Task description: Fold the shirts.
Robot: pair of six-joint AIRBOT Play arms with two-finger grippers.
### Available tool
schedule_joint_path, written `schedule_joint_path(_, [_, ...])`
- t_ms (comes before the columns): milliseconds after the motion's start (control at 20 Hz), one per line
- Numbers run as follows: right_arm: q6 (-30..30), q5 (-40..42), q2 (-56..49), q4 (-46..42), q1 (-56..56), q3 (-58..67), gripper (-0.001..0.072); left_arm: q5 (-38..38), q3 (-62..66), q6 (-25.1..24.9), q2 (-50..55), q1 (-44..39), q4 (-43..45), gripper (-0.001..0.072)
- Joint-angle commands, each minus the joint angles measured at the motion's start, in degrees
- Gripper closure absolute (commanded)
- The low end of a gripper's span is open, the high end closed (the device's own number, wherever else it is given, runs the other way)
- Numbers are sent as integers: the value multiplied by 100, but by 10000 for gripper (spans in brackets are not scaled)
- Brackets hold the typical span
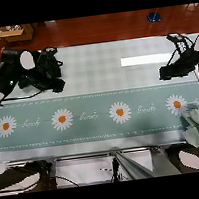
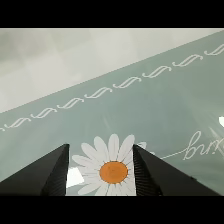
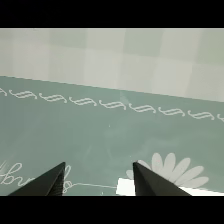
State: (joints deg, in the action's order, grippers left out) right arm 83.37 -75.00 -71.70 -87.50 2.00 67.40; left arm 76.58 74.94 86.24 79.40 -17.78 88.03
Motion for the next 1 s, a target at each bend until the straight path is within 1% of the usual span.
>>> schedule_joint_path(0, [2, -2, -2, 44, -2, 4, 226, -4, 7, 0, 2, -2, -15, 223])
schedule_joint_path(300, [-7, 22, -2, 24, -2, 4, 226, -15, 7, 0, 2, -2, -15, 223])
schedule_joint_path(350, [-9, 61, -2, -13, -2, 4, 226, -219, 9, -26, 2, 0, 31, 221])
schedule_joint_path(400, [-44, 83, -2, -13, -2, 4, 226, -485, 35, -66, 0, 31, 258, 168])
schedule_joint_path(450, [-118, 85, -2, -9, -2, 4, 226, -802, 127, -28, 0, 98, 664, 27])
schedule_joint_path(550, [-160, 90, -2, -4, -2, 4, 226, -1423, 433, 339, 0, 372, 1471, 10])
schedule_joint_path(600, [-157, 94, -2, -2, -2, 4, 226, -1810, 590, 584, 2, 616, 1679, 9])
schedule_joint_path(700, [-157, 107, -2, -2, -2, 2, 226, -2601, 675, 1071, 17, 1207, 1576, 10])
schedule_joint_path(750, [-157, 120, -2, -2, -2, 2, 226, -2806, 675, 1169, 96, 1499, 1419, 11])
schedule_joint_path(850, [-157, 146, -2, 2, -2, 2, 226, -2859, 675, 1158, 417, 1950, 999, 11])
schedule_joint_path(950, [-157, 151, -2, 0, -2, 2, 227, -2861, 675, 1158, 852, 2221, 667, 11])
